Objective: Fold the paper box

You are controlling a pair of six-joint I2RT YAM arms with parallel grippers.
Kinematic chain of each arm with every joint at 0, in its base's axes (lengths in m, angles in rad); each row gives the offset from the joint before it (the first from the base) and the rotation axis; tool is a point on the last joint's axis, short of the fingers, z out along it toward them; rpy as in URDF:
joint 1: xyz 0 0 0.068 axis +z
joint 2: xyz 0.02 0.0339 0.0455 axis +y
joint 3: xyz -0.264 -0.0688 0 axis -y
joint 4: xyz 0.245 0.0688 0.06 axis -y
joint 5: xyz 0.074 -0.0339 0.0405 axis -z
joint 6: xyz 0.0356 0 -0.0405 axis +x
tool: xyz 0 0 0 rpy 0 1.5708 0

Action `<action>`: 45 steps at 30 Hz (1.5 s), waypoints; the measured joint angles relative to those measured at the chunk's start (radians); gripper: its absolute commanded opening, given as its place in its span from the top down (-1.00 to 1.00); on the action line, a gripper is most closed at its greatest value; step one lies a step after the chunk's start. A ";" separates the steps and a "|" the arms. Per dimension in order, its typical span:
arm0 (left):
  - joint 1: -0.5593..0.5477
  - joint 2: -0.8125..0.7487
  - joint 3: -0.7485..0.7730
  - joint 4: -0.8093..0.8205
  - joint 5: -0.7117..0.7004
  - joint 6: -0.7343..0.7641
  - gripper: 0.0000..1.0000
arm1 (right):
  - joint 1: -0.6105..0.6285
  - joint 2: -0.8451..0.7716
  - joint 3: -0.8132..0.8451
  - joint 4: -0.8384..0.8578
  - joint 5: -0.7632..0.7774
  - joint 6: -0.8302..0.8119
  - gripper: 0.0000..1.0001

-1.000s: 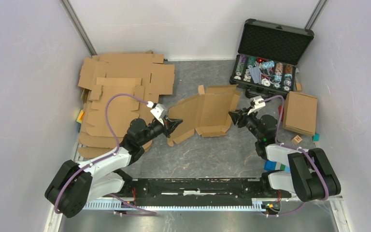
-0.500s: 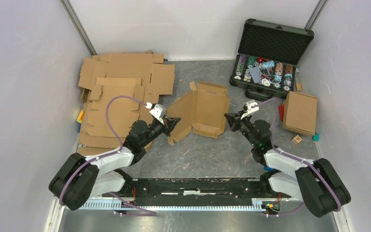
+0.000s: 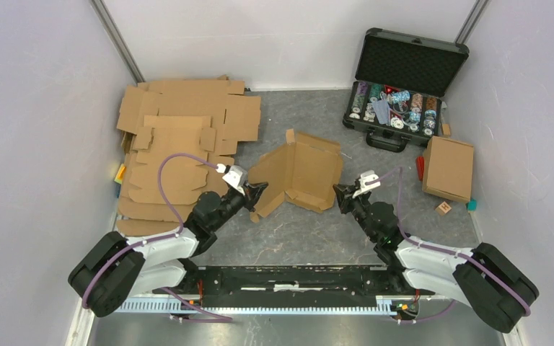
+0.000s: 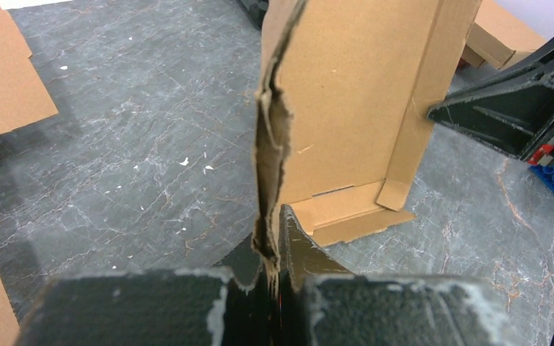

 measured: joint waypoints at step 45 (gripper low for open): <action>-0.029 0.019 -0.017 0.052 0.065 0.074 0.95 | 0.074 0.130 0.037 -0.161 -0.104 -0.032 0.03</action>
